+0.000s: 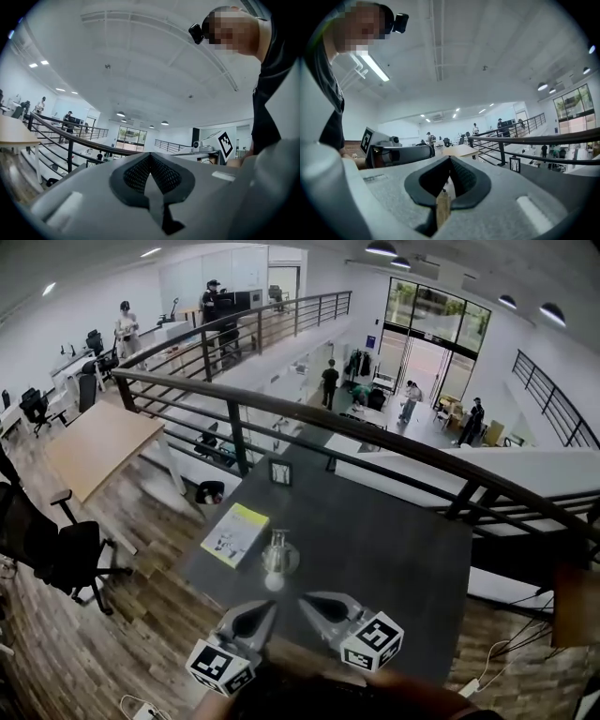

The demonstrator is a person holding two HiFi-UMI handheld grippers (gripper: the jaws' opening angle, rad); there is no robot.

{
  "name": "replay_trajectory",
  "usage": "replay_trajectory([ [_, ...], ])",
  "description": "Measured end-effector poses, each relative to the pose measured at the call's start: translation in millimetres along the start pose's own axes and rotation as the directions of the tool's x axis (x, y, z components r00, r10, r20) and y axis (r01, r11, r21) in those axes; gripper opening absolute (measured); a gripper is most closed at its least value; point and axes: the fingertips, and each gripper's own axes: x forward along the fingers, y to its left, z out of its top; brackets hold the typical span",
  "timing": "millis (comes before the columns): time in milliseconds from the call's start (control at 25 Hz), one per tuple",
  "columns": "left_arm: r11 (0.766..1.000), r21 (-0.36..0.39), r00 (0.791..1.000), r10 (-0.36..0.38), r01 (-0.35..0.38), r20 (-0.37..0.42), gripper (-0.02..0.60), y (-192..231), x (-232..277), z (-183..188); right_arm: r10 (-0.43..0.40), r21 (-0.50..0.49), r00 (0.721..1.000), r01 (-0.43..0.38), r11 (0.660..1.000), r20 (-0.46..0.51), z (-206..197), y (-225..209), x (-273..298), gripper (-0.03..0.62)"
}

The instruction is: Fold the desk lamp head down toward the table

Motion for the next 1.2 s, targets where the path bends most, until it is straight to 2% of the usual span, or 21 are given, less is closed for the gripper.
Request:
replay_trajectory([
  [200,0.994,-0.033,0.994,-0.107,0.107,-0.021,0.002,39.4,17.3,14.9,-0.088,0.002,0.996,0.088,0.996,0.013,12.4,-13.4,32.7,0.003],
  [440,0.976,-0.011,0.975,-0.218,0.218,-0.044,0.002,81.7,31.4,36.2,-0.193,-0.005,0.981,0.194,0.981,0.032,29.8,-27.9,73.6,0.003],
  [640,0.943,-0.009,0.941,-0.334,0.334,-0.061,0.002,97.4,28.3,49.0,-0.314,0.001,0.949,0.314,0.949,0.03,34.9,-28.5,92.6,0.003],
  [880,0.902,-0.023,0.898,-0.431,0.431,-0.083,0.002,110.0,32.0,38.9,-0.431,0.014,0.902,0.431,0.902,-0.001,18.9,-37.7,96.6,0.003],
  [1080,0.877,-0.066,0.87,-0.48,0.475,-0.11,0.002,112.1,37.3,22.2,-0.5,0.041,0.865,0.501,0.864,-0.033,4.3,-49.3,96.1,0.06],
  [1200,0.872,-0.081,0.863,-0.489,0.483,-0.127,0.002,115.9,42.1,16.5,-0.511,0.064,0.857,0.515,0.855,-0.07,-5.1,-58.8,103.5,0.107],
])
